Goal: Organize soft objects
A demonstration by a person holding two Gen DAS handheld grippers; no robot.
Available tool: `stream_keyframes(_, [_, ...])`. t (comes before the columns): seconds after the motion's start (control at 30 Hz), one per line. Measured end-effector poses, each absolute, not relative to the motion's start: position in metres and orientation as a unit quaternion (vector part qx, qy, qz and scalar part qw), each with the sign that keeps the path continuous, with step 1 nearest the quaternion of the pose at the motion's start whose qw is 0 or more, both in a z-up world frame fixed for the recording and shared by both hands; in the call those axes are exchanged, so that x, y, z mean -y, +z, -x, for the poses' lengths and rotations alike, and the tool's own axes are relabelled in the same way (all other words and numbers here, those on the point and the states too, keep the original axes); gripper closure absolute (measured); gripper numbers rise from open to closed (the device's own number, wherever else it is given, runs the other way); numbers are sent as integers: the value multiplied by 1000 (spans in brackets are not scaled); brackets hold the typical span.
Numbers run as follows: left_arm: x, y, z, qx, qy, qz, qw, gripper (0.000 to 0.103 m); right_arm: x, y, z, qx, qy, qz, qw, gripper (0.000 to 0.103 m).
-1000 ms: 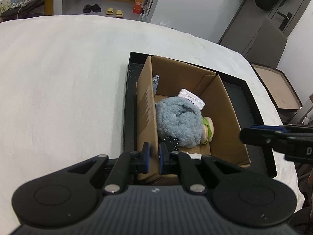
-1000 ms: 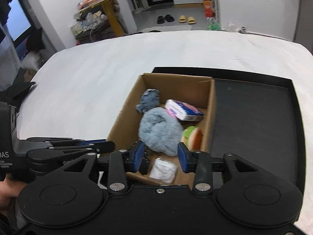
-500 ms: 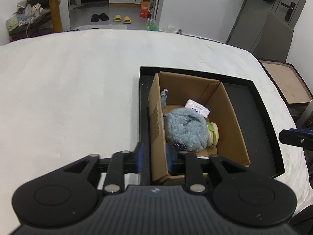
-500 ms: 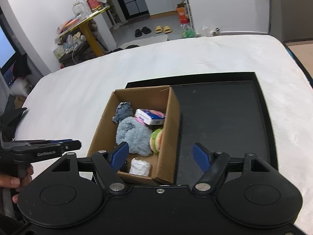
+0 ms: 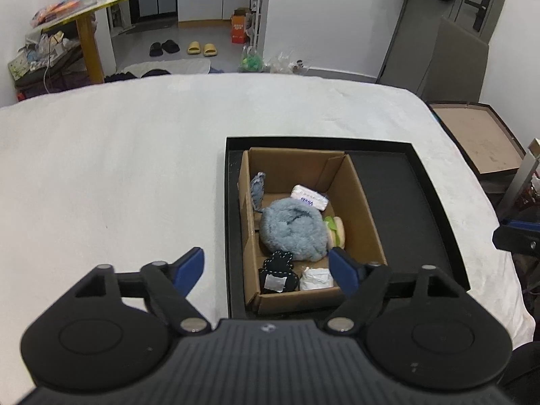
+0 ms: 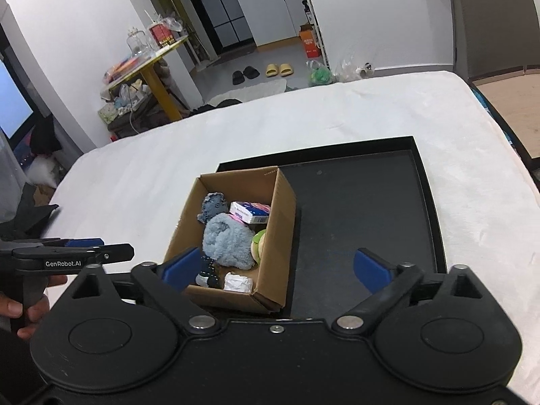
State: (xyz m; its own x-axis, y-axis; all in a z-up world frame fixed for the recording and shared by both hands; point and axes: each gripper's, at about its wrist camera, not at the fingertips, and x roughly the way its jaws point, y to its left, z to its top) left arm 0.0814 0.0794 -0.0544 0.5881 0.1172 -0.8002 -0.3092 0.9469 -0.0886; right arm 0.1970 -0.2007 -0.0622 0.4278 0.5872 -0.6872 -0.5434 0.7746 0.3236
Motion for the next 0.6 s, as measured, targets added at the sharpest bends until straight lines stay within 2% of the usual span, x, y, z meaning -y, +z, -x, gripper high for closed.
stream_keyframes(0.3, [-61,-32,-72,-428,97,95,893,8,217,-49,-184,-407,333,-40,850,0])
stream_keyframes(0.37, [-59,-28,-70,-427,95,95,894,1,220,-46,-179,-406,333,-43,850,0])
stream_keyframes(0.6, [-52,-9,-56,-415,82,94,901,1,227,-35,-164,-400,329,-55,854,0])
